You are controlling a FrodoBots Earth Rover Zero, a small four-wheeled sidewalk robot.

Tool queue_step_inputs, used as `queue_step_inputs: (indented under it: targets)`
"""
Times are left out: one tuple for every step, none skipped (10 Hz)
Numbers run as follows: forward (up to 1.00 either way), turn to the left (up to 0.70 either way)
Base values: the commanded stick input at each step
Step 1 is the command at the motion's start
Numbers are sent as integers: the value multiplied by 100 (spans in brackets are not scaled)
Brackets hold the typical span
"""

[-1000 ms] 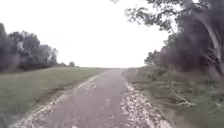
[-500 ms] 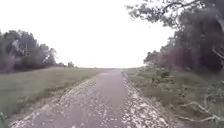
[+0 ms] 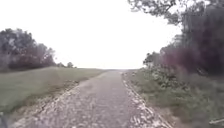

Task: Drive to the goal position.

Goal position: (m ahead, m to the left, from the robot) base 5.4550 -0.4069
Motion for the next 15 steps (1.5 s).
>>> queue_step_inputs:
  targets:
    - [100, 0]
    - [100, 0]
    - [100, 0]
    - [100, 0]
    - [100, 0]
    - [100, 0]
    - [100, 0]
    - [100, 0]
    - [100, 0]
    - [100, 0]
    - [100, 1]
    - [100, 18]
    - [100, 27]
    - [100, 27]
    - [100, 27]
